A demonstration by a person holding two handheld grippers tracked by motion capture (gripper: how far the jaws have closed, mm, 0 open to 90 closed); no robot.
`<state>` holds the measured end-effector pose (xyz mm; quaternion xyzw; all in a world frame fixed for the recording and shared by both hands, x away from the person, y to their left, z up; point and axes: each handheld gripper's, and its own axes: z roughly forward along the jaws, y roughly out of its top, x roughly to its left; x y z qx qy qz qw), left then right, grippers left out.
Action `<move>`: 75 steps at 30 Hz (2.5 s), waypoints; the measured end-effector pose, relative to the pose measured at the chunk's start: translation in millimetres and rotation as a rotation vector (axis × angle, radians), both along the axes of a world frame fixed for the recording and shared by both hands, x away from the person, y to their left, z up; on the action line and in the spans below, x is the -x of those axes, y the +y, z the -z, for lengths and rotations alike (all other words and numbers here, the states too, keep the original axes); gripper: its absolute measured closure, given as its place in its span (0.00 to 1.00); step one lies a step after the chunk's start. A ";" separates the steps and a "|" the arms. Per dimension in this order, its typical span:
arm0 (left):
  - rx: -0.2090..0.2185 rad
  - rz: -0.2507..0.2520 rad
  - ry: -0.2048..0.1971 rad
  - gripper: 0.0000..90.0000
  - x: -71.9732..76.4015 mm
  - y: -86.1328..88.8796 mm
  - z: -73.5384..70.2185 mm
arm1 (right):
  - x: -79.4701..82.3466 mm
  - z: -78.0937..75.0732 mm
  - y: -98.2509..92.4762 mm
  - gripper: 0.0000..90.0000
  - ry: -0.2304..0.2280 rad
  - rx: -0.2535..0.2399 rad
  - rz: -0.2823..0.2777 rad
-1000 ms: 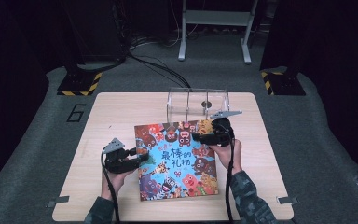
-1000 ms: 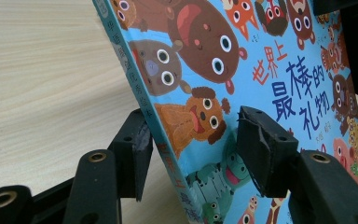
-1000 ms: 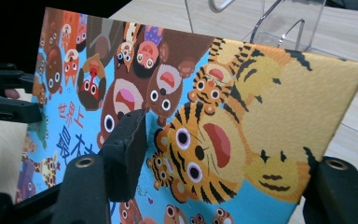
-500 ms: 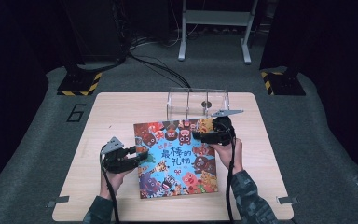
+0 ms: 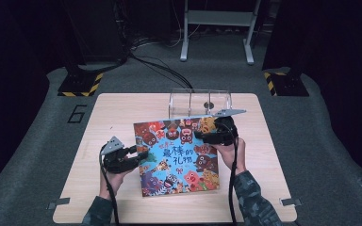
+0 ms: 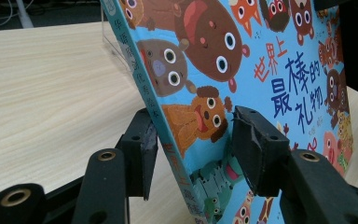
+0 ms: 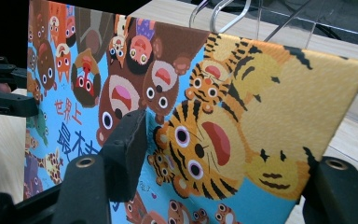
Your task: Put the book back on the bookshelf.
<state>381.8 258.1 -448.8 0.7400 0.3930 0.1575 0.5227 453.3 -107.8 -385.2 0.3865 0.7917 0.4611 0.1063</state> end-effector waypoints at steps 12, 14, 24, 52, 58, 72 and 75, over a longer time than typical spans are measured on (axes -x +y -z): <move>-0.014 -0.010 -0.044 0.60 0.9 0.2 -7.6 | 3.8 -7.6 0.5 0.43 -0.045 0.013 -0.001; -0.018 -0.010 -0.050 0.61 1.3 0.5 -8.4 | 4.1 -8.7 0.8 0.43 -0.052 0.016 0.000; -0.033 -0.014 -0.071 0.62 1.5 0.6 -11.8 | 6.4 -11.2 1.1 0.43 -0.084 0.012 -0.004; -0.109 -0.054 -0.158 0.62 -3.3 -2.3 -24.2 | 7.6 -18.7 4.4 0.44 -0.165 0.054 -0.007; -0.122 -0.066 -0.163 0.62 -7.0 -1.7 -25.5 | 5.7 -19.2 6.6 0.44 -0.185 0.053 -0.007; -0.111 -0.039 -0.173 0.63 -7.7 5.7 -24.9 | 8.6 -21.2 9.0 0.46 -0.216 0.067 -0.029; -0.123 -0.037 -0.185 0.63 -5.9 5.1 -25.0 | 8.9 -21.5 8.6 0.46 -0.214 0.066 -0.032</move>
